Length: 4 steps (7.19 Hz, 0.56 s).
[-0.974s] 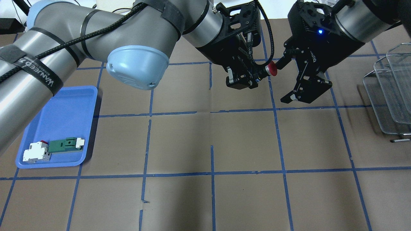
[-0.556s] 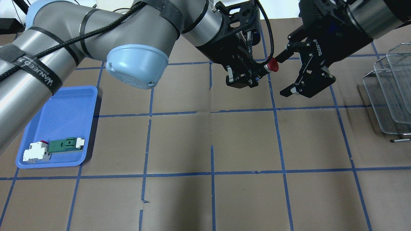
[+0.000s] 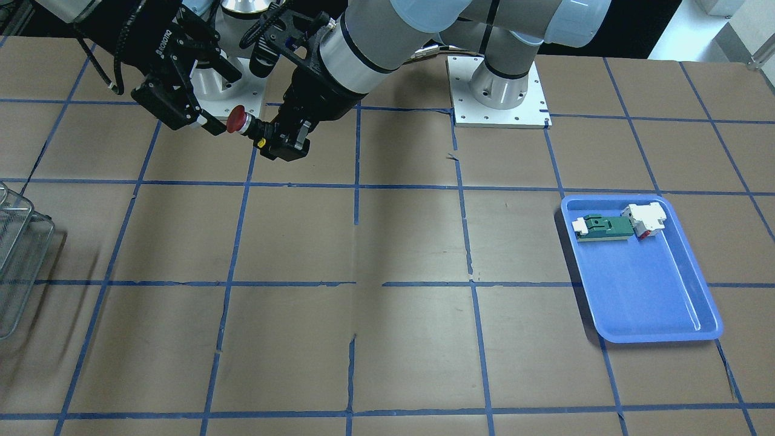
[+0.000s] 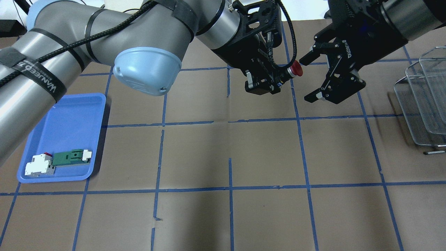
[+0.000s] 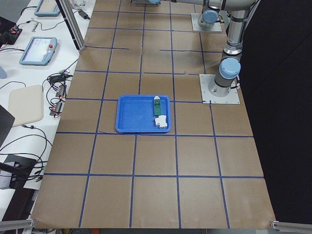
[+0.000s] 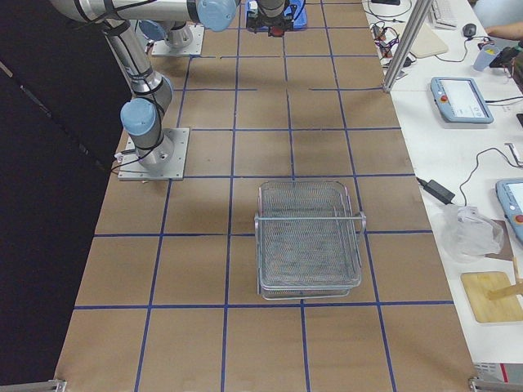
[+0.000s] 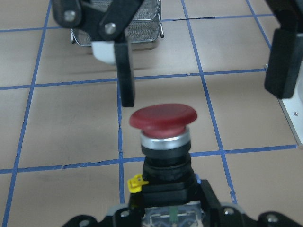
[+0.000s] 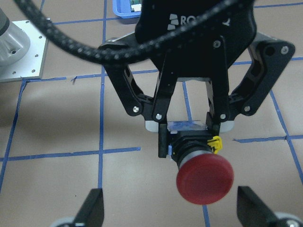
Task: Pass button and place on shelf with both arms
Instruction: 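Hold the button with the left gripper while the right gripper moves onto its red head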
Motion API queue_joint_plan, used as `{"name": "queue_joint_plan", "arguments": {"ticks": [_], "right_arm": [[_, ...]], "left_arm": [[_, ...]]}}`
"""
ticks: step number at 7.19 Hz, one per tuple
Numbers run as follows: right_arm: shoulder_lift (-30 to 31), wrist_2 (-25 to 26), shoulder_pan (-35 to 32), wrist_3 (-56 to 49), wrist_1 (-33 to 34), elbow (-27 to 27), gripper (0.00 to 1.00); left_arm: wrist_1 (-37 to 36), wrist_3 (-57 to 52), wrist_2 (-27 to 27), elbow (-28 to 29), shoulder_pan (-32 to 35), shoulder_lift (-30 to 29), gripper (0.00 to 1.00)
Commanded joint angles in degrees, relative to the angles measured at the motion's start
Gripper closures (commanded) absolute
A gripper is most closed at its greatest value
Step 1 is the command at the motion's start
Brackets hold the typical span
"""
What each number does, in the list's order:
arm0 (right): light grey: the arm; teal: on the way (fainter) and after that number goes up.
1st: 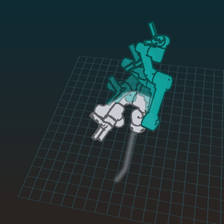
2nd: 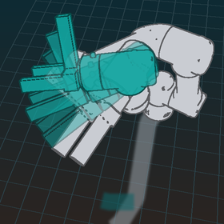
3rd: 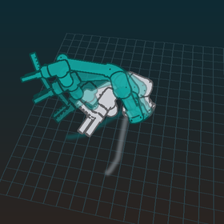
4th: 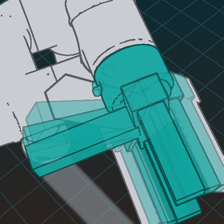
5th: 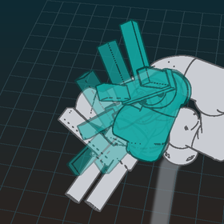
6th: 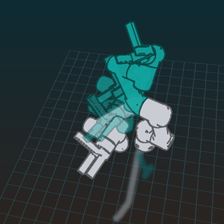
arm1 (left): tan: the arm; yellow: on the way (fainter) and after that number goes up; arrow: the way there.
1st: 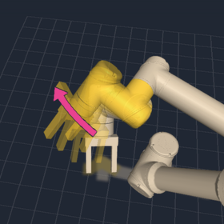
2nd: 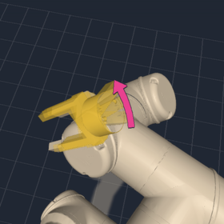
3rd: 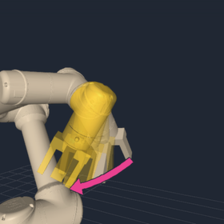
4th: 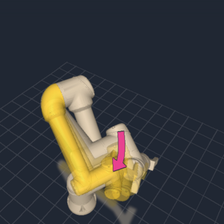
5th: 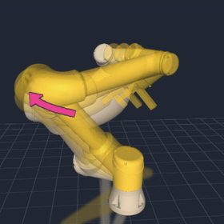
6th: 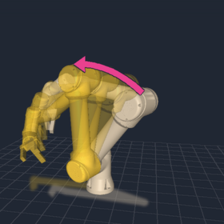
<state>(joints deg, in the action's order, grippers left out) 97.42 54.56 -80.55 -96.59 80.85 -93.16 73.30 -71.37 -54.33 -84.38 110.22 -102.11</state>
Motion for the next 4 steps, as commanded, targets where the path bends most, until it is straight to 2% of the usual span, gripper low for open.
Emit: {"name": "queue_joint_plan", "arguments": {"ticks": [1, 4], "right_arm": [[0.23, -2.35, -0.13, 2.53, 0.62, 0.18, 0.0], [0.23, -2.44, -0.31, 2.63, 1.06, -0.52, 0.0]], "left_arm": [[0.0, 0.09, -0.08, 0.0, -0.01, 0.25, 1.0], [-0.09, 0.53, -0.08, -0.08, -0.01, 0.07, 1.0]]}}
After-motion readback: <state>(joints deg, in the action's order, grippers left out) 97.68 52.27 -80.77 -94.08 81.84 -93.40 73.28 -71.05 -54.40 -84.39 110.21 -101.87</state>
